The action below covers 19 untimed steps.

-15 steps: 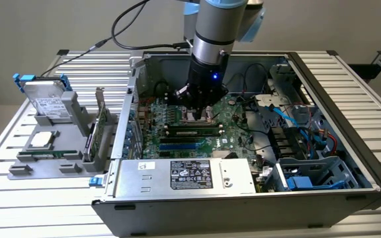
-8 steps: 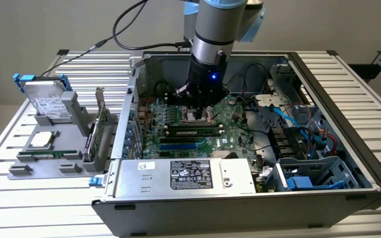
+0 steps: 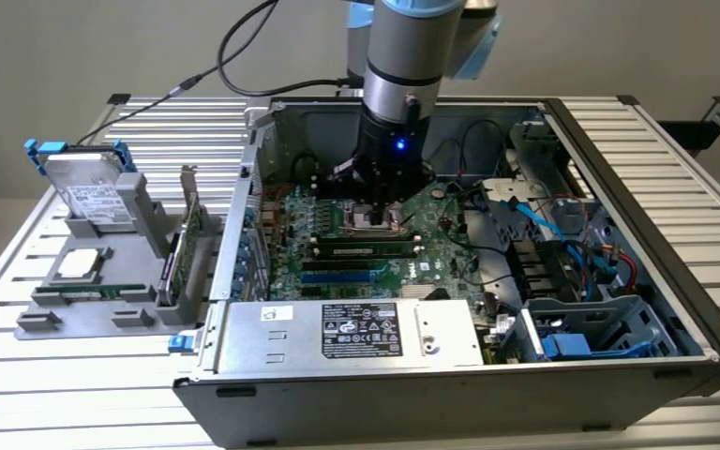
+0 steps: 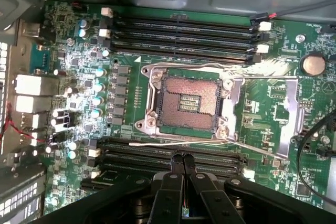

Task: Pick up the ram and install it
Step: 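Press down the ram until it locks into place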

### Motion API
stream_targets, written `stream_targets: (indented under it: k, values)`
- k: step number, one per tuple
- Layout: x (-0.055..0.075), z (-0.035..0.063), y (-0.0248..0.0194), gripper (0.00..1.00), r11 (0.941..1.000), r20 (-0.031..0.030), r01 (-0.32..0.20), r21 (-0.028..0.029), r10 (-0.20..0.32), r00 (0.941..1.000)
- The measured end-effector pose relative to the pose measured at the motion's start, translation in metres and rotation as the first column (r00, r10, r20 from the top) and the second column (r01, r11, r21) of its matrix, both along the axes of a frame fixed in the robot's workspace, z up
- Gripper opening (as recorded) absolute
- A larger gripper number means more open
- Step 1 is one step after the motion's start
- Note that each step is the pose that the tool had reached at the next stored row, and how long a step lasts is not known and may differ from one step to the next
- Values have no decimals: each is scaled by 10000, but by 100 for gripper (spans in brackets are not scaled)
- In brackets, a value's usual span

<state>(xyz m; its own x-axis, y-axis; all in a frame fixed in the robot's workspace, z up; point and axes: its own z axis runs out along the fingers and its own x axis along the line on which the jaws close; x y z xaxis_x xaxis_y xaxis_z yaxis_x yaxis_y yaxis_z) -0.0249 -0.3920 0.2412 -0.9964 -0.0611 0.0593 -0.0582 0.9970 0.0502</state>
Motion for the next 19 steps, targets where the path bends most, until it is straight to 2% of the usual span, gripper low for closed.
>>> stream_targets:
  k: [2, 7, 8, 10, 19]
  values:
    - [0, 0, 0, 10, 9998, 95, 197, 1, -197, 9998]
    - [-5, -1, 0, 10, 9986, 401, 528, 15, -528, 9978]
    - [-12, -1, -3, 10, 9986, 412, 528, 17, -528, 9978]
    - [-13, 0, -50, 10, 9986, 412, 527, 16, -527, 9978]
    - [-14, 26, -392, 10, 9986, 413, 528, 16, -529, 9977]
